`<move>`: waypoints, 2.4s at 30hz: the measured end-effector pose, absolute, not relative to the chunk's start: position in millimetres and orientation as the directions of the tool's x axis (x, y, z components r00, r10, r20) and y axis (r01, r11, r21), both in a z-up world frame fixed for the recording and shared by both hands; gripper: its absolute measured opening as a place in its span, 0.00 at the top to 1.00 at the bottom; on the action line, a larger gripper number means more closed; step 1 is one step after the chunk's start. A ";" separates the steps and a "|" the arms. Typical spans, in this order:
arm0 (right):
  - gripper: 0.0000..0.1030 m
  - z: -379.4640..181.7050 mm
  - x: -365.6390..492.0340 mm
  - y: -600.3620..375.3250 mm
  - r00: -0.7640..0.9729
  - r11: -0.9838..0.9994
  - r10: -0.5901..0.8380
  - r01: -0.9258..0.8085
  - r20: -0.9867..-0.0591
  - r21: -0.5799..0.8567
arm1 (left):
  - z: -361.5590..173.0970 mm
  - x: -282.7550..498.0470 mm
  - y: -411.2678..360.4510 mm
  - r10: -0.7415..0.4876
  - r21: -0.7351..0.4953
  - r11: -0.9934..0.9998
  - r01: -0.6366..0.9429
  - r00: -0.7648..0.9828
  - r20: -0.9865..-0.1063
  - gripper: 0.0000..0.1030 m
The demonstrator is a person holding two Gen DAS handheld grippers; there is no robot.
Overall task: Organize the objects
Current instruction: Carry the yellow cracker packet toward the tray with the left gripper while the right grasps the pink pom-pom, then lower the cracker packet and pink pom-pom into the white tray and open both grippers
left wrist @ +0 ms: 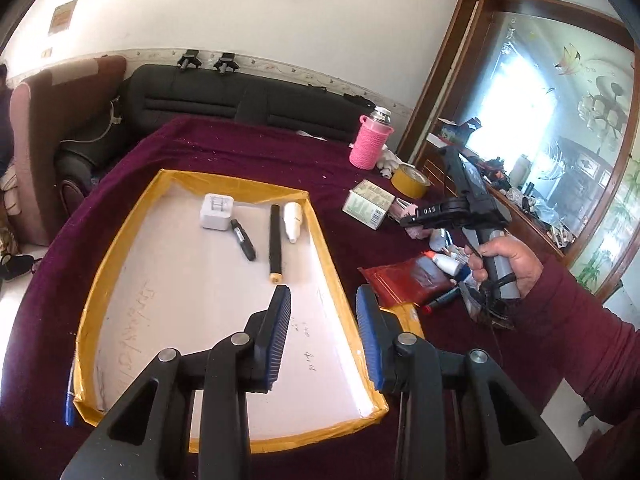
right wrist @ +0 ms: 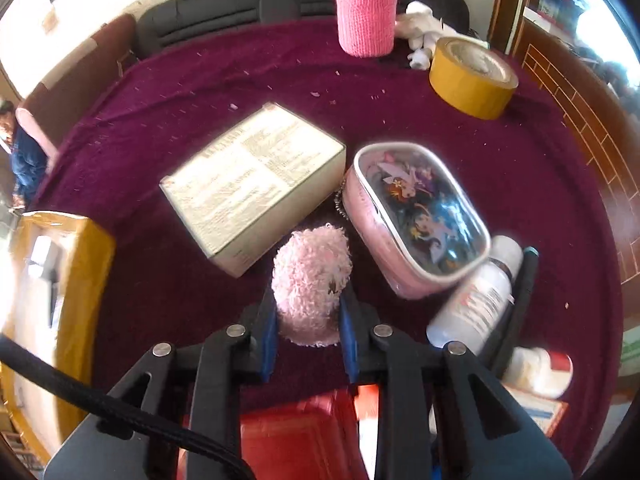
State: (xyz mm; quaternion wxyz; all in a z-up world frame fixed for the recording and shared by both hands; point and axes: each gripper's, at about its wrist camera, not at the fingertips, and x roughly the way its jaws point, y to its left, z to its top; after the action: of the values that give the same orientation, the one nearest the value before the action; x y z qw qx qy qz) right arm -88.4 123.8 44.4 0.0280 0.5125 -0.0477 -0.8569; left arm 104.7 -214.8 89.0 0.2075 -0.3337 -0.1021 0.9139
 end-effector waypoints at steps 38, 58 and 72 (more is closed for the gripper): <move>0.77 106.3 25.8 73.5 -0.482 -0.861 -0.509 0.302 -0.713 0.410 | 109.1 68.0 -181.1 0.286 -0.249 -0.955 -0.160 -0.715 -0.638 0.62; 0.68 25.5 -131.7 -111.4 -0.300 -0.912 -0.387 0.261 -0.872 0.315 | 30.6 -81.3 -278.0 0.150 -0.231 -0.969 0.085 -0.540 -0.828 0.46; 0.53 83.1 -33.8 -9.7 -0.550 -0.930 -0.368 0.192 -0.750 0.315 | 94.1 -4.8 -247.6 0.260 -0.318 -0.948 -0.024 -0.635 -0.727 0.40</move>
State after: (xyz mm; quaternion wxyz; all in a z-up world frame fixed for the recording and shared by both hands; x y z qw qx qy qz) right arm -33.8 -9.7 83.1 0.1600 0.4465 -0.0981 -0.8749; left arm -4.8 -247.6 94.1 0.0793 -0.4196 -0.1408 0.8932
